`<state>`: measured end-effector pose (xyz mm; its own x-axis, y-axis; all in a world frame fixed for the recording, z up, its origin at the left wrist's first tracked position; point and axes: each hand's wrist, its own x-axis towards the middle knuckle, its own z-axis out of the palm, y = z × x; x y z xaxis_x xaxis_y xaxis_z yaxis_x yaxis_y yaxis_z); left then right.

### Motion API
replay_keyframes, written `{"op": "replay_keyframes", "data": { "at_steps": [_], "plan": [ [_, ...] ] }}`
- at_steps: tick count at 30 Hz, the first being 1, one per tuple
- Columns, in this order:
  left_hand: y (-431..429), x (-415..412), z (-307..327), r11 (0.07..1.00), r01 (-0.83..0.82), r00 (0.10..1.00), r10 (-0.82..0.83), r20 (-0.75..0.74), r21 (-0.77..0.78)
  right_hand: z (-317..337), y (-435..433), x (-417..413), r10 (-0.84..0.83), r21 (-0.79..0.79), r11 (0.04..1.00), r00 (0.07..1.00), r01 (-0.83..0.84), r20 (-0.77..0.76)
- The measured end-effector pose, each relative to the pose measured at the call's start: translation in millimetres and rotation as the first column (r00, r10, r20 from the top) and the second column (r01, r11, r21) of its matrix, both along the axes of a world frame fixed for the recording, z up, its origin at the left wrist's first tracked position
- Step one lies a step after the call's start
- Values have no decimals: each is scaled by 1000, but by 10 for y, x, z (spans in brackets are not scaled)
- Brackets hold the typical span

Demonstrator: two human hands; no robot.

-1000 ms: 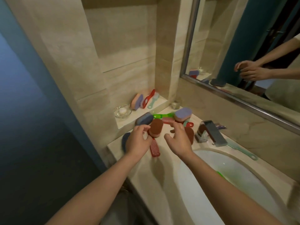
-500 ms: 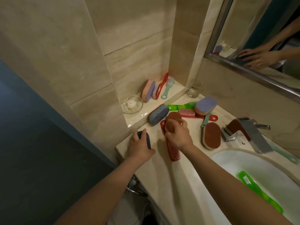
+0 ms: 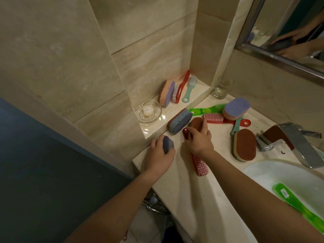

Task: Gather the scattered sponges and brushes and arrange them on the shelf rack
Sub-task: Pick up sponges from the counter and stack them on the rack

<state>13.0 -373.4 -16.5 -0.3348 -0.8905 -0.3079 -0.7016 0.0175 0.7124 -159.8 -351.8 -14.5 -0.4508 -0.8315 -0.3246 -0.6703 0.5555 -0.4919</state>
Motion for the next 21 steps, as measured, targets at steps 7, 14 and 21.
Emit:
{"op": "replay_keyframes", "data": {
  "at_steps": [7,14,21],
  "plan": [
    [-6,-295,181,951,-144,865,255,-433,272,255,178,5,-121,-317,937,988,146,97],
    [167,-924,533,932,-164,755,330,-567,324,694,581,-243,-236,-493,797,931,350,279],
    [679,-1533,1051,969,15,743,154,-652,247,1276,1237,-754,-388,-573,655,870,493,304]
  ]
}}
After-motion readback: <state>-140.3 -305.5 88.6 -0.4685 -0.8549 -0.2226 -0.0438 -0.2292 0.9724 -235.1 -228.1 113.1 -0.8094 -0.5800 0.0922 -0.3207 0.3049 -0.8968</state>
